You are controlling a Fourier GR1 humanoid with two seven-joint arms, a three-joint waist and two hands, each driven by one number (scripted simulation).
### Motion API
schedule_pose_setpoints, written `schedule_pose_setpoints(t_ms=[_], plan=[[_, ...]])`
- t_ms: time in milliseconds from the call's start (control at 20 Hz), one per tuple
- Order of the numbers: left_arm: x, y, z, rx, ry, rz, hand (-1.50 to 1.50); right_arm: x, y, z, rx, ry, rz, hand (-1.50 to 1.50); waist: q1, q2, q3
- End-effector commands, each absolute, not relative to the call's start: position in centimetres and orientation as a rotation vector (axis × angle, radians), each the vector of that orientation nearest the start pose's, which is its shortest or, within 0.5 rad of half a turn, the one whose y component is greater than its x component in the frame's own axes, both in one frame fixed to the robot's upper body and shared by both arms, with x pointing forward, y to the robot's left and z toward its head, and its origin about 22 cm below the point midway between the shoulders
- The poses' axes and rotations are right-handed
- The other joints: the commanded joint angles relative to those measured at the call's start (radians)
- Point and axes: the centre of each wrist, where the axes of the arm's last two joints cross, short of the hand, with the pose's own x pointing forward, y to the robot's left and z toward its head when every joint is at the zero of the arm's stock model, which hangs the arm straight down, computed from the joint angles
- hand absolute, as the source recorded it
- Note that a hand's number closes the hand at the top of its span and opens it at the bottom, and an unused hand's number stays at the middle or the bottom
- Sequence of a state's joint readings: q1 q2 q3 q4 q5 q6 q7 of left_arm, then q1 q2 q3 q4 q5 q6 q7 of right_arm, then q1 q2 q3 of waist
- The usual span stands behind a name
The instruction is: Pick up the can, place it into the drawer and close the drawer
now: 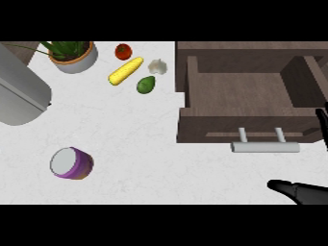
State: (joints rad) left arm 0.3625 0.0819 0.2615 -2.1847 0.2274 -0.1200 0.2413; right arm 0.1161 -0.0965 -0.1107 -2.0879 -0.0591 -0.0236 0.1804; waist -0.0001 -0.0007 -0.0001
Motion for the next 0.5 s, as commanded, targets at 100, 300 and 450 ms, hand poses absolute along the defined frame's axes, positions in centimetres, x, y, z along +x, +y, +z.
schedule_pose_setpoints(t_ms=[100,300,450], plan=[[14.8,29.3,4.9,0.175,-1.59,0.139,-1.5,19.0,-27.5,10.6,-0.159,-1.815,-0.067,-1.5,-0.001,0.0,0.0],[15.0,32.1,2.4,0.187,-1.564,0.144,-1.5,19.3,-29.0,9.9,-0.168,-1.828,-0.066,-1.5,0.0,0.001,0.0],[13.9,30.0,1.1,0.199,-1.561,0.109,-1.5,19.6,-28.9,10.6,-0.177,-1.837,-0.084,-1.5,0.003,0.0,0.0]])
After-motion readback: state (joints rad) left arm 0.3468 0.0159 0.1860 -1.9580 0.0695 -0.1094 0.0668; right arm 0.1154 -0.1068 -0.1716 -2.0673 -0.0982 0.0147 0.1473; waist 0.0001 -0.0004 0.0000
